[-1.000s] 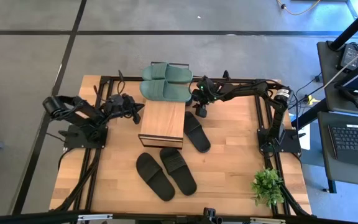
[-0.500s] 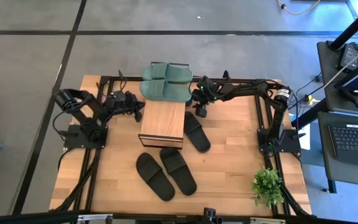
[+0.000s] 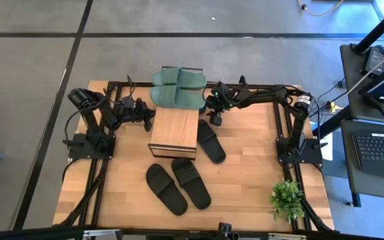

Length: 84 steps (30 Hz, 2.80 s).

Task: Pick and place slides into the shelf
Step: Put the black slide under the shelf

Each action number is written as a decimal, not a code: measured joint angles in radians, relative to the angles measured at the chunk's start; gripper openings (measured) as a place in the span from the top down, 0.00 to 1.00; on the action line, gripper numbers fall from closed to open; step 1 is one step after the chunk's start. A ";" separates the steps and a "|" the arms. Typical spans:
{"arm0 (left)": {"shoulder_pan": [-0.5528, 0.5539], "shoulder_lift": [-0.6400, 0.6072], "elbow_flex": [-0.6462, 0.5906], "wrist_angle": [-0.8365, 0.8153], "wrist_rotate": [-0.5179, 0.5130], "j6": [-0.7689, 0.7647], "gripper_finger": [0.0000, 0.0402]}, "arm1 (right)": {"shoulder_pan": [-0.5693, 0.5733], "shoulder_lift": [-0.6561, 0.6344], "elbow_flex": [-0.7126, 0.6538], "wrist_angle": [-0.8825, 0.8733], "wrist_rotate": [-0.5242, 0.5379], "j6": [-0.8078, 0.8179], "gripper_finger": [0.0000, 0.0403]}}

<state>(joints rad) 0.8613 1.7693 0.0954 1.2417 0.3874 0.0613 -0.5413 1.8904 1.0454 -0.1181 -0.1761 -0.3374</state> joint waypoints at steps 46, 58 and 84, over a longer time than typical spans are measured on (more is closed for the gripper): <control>0.008 0.324 0.153 0.274 0.170 -0.024 1.00 | -0.002 -0.001 0.000 0.033 0.001 0.021 0.54; 0.008 0.324 0.163 0.254 0.067 -0.022 1.00 | -0.002 -0.001 0.000 0.072 -0.002 0.022 0.54; 0.008 0.324 0.162 0.254 0.066 -0.026 1.00 | -0.006 0.004 0.000 0.146 0.095 0.068 0.54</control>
<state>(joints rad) 0.8696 2.0933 0.2577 1.4960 0.4534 0.0353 -0.5468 1.8946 1.0458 0.0280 -0.0807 -0.2697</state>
